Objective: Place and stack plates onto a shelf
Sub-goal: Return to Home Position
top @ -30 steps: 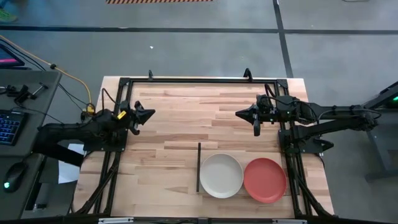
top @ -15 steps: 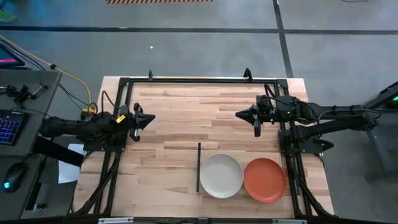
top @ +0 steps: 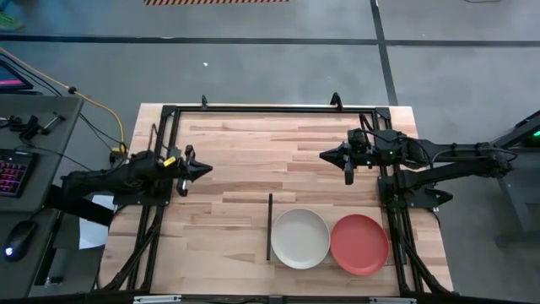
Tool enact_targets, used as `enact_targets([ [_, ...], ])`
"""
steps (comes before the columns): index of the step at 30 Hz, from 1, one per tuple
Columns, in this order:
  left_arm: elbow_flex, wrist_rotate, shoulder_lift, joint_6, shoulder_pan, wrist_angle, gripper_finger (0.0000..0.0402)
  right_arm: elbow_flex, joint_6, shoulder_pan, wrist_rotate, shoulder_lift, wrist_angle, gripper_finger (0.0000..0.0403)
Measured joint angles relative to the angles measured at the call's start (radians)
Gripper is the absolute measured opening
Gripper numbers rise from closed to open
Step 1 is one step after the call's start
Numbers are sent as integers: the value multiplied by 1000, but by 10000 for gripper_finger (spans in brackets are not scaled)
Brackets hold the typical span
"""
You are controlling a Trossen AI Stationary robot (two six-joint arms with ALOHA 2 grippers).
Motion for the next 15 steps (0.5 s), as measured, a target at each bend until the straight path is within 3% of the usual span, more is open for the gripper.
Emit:
enact_targets([
  [15, 0, -44, 5, -126, 17, -58, 0, 0, -20, 0, -12, -13, -128, 0],
])
